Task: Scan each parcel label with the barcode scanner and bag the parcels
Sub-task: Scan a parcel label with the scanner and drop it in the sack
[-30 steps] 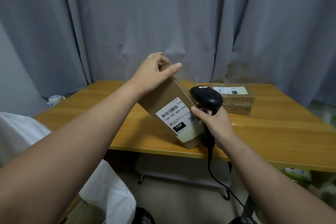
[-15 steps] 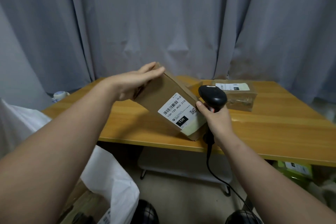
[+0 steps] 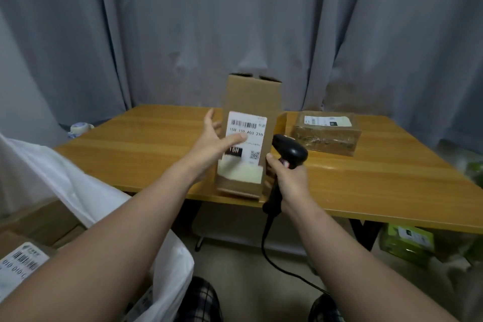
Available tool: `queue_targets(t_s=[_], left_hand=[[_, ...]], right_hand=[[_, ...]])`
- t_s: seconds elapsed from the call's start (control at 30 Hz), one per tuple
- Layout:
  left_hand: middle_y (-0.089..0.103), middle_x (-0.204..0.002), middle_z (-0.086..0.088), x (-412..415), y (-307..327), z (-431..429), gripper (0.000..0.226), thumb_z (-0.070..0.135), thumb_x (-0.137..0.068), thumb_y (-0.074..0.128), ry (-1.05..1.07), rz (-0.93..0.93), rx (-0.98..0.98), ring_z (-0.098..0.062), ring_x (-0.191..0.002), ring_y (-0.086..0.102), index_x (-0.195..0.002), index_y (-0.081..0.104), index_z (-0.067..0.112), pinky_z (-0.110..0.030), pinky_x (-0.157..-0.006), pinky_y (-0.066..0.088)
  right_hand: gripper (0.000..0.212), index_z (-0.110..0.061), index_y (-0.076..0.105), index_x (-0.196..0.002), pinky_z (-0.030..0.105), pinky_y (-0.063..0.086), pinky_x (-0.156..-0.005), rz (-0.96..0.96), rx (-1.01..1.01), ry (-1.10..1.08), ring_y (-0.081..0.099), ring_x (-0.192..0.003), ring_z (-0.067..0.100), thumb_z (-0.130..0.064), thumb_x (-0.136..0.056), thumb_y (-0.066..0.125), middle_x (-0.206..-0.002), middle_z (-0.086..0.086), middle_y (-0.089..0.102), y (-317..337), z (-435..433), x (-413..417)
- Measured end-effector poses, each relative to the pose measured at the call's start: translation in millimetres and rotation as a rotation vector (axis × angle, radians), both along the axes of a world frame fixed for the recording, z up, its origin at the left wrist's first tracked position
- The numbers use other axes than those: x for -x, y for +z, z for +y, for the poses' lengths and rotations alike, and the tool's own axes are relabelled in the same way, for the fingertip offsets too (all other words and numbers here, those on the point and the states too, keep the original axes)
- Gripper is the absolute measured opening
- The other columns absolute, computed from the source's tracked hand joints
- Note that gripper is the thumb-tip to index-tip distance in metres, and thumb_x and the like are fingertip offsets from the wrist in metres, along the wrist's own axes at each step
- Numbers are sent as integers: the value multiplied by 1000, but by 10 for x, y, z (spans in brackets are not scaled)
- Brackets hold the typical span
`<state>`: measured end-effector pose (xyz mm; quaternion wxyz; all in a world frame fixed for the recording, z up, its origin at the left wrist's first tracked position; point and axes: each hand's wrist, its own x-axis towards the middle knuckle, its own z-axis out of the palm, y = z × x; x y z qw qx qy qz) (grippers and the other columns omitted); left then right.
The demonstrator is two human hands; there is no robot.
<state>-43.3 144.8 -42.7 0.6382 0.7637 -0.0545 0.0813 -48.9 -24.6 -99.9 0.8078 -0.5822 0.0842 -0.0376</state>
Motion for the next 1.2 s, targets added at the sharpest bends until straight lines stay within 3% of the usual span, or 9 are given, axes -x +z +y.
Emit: queue_targets(t_s=[0.13, 0.3, 0.4, 0.57, 0.7, 0.77, 0.87, 1.0, 1.2], left_hand=[[59, -132, 2, -2, -225, -11, 94, 54, -59, 75, -60, 171, -35, -14, -119, 56, -139, 43, 18, -40, -106, 41], [51, -127, -7, -51, -381, -26, 75, 47, -59, 78, -10, 159, -10, -16, -114, 52, -116, 37, 23, -28, -96, 43], [50, -120, -8, -58, -482, -28, 58, 17, -73, 79, -7, 125, -40, -10, -101, 56, -106, 31, 19, -9, -77, 44], [52, -124, -1, -35, -448, 49, 93, 27, -73, 83, 23, 104, -183, -13, -107, 59, -145, 24, 22, -24, -93, 43], [57, -125, 2, 19, -428, -13, 70, 35, -81, 74, 59, 160, -120, -12, -108, 56, -138, 39, 16, -16, -86, 46], [56, -132, 1, 16, -432, -37, 70, 38, -81, 73, 62, 208, -65, -16, -115, 55, -139, 41, 15, -29, -89, 47], [58, -128, 3, 12, -391, -69, 67, 41, -80, 73, 99, 211, -58, -16, -114, 54, -137, 45, 17, -26, -75, 45], [60, -124, 4, 9, -379, -98, 67, 41, -79, 74, 111, 202, -70, -13, -112, 56, -135, 48, 17, -23, -70, 44], [57, -130, 3, 22, -357, -110, 68, 40, -80, 74, 105, 237, -48, -16, -118, 53, -138, 44, 17, -35, -94, 45]], right_hand=[[25, -11, 58, -103, 26, 50, -71, -68, 53, -88, 62, -90, 15, -14, -85, 73, -87, -2, 65, -18, -65, -83], [31, -24, 47, -73, 26, 44, -68, -120, 126, -19, 59, -78, 14, -11, -84, 74, -75, -3, 59, -54, -190, -78], [22, -20, 53, -78, 25, 44, -64, -102, 167, 15, 61, -82, 15, -15, -86, 72, -80, 0, 62, -29, -265, -59], [16, -15, 66, -99, 22, 44, -69, -334, 421, -129, 61, -84, 5, -24, -87, 70, -83, -6, 65, 94, -392, 35], [17, -23, 63, -93, 6, 41, -63, -545, 701, -71, 57, -75, -8, -25, -82, 76, -76, -16, 61, 180, -351, 231], [19, -24, 57, -74, 16, 46, -57, -529, 689, -82, 59, -62, 2, -23, -82, 75, -60, -11, 56, 179, -298, 281], [20, -13, 59, -69, 40, 53, -59, -470, 586, -57, 63, -61, 29, -21, -82, 72, -53, 4, 55, 171, -242, 328], [22, -17, 59, -63, 34, 48, -56, -424, 506, -61, 59, -56, 23, -20, -82, 71, -48, -5, 55, 134, -233, 376], [26, -16, 58, -61, 28, 46, -49, -395, 492, -72, 57, -46, 17, -16, -84, 69, -47, -4, 53, 129, -212, 427]])
